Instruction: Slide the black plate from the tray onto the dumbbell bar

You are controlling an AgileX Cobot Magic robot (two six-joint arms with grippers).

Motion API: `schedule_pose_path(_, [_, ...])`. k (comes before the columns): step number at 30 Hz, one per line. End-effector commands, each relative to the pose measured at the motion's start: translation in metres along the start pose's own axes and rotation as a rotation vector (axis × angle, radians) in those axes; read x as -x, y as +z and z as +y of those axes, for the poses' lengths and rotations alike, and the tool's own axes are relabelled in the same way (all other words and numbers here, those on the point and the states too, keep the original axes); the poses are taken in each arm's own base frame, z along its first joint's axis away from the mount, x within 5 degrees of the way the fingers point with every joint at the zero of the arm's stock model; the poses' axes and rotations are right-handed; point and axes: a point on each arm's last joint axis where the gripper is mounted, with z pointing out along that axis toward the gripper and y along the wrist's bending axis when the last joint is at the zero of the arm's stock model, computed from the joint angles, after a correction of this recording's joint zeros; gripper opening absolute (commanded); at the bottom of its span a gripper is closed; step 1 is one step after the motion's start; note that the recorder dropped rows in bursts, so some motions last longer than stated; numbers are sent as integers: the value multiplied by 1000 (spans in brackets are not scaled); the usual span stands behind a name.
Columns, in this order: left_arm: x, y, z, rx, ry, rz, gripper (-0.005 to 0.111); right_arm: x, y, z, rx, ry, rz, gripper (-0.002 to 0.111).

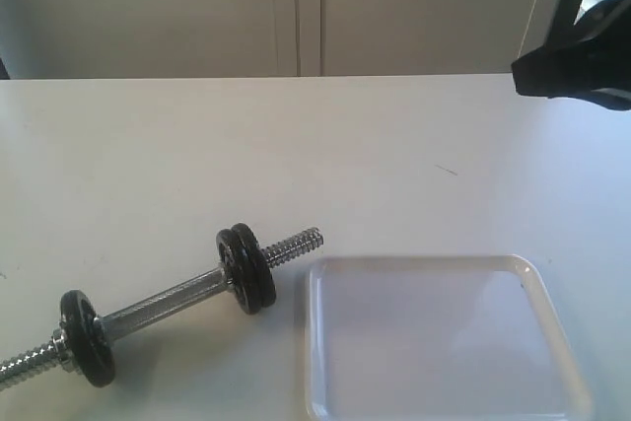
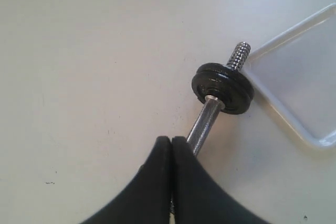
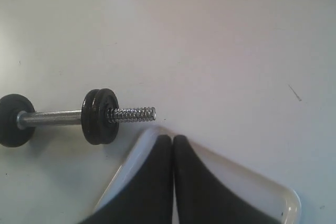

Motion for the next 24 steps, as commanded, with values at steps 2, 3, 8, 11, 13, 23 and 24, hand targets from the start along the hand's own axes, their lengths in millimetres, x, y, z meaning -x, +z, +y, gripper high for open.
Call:
schedule_pose_path(2, [-1,-7,-1,2,-12,-34,0,-2,-1,-1,-7,23,2,0])
schedule_pose_path(3, [-1,-7,-1,2,-12,-34,0,-2,-1,-1,-8,23,0,0])
schedule_pose_path(8, [-1,-7,-1,2,-12,-34,0,-2,-1,-1,-8,23,0,0])
schedule_pose_path(11, [-1,-7,-1,2,-12,-34,0,-2,-1,-1,-9,21,1,0])
schedule_pose_path(13, [-1,-7,-1,2,-12,-34,0,-2,-1,-1,-10,21,-1,0])
schedule_pose_path(23, [-7,-22,8,95,-66,-85,0,-2,-1,-1,-9,21,1,0])
schedule_pose_path(24, [-10,-26,11,129,-87,-95,0,-2,-1,-1,-9,21,1,0])
